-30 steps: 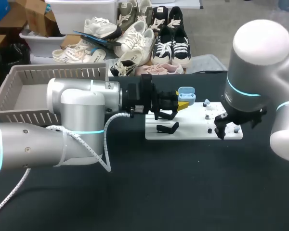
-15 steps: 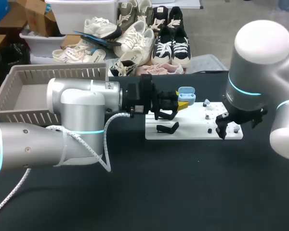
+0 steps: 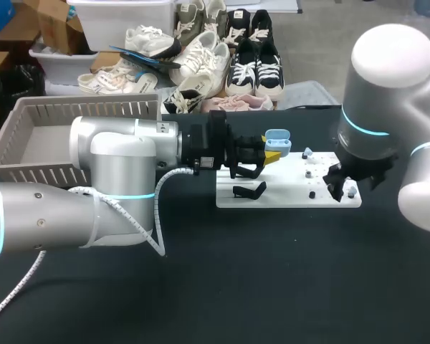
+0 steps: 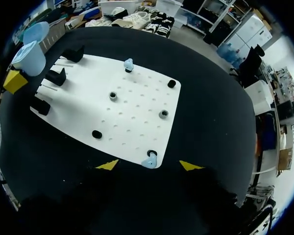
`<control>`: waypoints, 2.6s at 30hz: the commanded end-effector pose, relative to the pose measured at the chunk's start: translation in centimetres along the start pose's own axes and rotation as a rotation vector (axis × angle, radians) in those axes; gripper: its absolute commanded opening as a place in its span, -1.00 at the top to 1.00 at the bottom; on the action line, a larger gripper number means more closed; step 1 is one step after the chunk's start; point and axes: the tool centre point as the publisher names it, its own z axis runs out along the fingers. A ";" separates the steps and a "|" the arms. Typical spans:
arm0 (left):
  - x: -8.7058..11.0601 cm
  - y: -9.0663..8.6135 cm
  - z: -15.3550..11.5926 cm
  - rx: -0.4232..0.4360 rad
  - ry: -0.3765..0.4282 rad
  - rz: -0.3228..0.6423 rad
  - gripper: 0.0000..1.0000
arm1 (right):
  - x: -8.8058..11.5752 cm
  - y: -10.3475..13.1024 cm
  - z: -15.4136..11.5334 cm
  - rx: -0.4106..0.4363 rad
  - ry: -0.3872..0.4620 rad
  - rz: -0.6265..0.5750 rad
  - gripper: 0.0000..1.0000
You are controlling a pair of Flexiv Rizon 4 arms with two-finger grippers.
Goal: Pick up each earbud case from the left stands, insert the matching earbuds, close the lid, and place the case in the box.
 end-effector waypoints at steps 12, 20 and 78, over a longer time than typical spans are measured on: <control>0.0 -0.1 -0.1 -0.004 -0.002 0.002 1.00 | 0.4 0.2 0.7 -0.005 0.022 -0.001 0.01; 0.0 -0.1 -0.1 -0.004 -0.002 0.002 1.00 | 0.3 0.1 0.9 -0.006 0.030 -0.003 0.04; 0.0 -0.1 -0.1 -0.004 -0.002 0.002 1.00 | 0.2 -0.2 1.4 0.013 0.076 -0.034 0.29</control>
